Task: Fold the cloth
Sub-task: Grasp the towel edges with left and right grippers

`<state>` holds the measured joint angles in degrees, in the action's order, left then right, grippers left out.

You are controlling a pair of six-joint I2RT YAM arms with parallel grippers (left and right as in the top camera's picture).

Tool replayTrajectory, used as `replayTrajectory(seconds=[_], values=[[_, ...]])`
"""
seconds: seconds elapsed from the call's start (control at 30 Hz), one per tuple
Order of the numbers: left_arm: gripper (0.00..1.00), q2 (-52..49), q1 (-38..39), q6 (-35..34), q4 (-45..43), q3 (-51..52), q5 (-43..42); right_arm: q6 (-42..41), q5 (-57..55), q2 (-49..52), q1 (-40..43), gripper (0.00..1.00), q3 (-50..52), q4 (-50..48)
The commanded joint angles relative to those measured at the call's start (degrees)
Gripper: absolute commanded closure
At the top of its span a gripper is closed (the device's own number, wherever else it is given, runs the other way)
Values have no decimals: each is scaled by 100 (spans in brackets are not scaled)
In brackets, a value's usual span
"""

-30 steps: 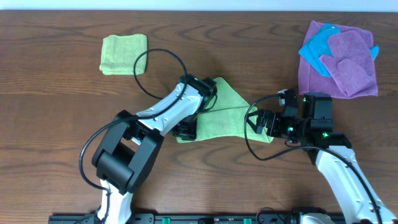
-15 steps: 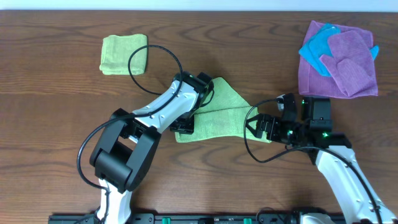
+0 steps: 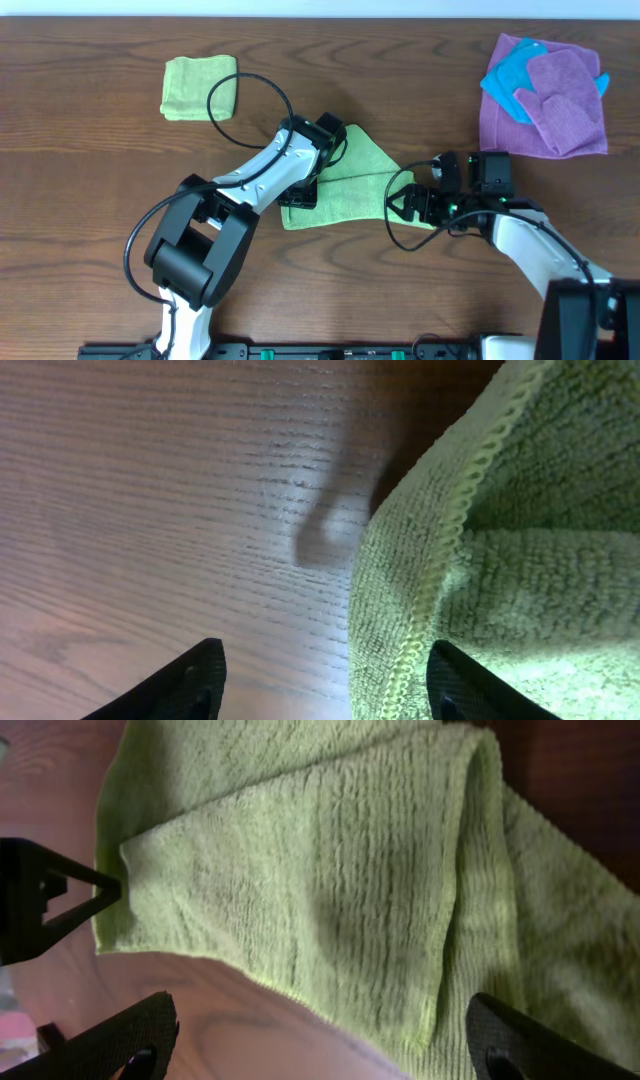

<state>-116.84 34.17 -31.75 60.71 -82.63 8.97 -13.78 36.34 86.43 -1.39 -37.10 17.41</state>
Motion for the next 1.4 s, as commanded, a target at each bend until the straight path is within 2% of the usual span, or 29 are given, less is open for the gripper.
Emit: replayTrajectory(seconds=[0.0,0.13,0.27,0.33,0.47,0.53,0.6,0.67,0.77,0.87,0.9,0.93,0.97,1.03,1.1,1.37], values=[[34,24,-2,-66,-63,4,-20,120,138,144,-98,7,-13,-184],[35,24,-2,-66,-175,9,-17,120,9,374,-240,8,-13,-376],[41,22,-2,-66,-249,24,2,120,-9,667,-297,13,-13,-485],[60,20,-2,-66,-269,44,0,120,-9,699,-297,31,-13,-518],[84,13,-2,-68,-271,46,0,92,-7,699,-299,57,-13,-623],[87,13,-2,-72,-273,46,0,94,-7,699,-299,64,-13,-629],[91,7,-2,-111,-275,46,0,96,-9,699,-299,80,-13,-629],[91,-4,-2,-133,-273,48,0,96,-9,699,-299,89,-13,-627],[94,-7,-2,-133,-269,48,-4,94,-7,699,-299,94,-13,-627],[92,-7,-2,-129,-264,50,-129,96,-9,699,-299,95,-13,-627],[76,-7,-2,-129,-245,50,-221,96,-9,699,-299,95,-13,-627],[50,-7,-2,-120,-212,50,-293,96,-9,699,-299,94,-13,-627],[42,-7,0,-125,-142,50,-313,96,-9,699,-299,95,-13,-625],[44,-7,2,-125,68,61,-260,96,-11,699,-299,95,-13,-629],[42,-7,2,-125,173,144,-219,96,-11,699,-299,95,-13,-627],[53,-7,107,-341,-63,798,-680,98,-13,699,-299,95,-13,-629]])
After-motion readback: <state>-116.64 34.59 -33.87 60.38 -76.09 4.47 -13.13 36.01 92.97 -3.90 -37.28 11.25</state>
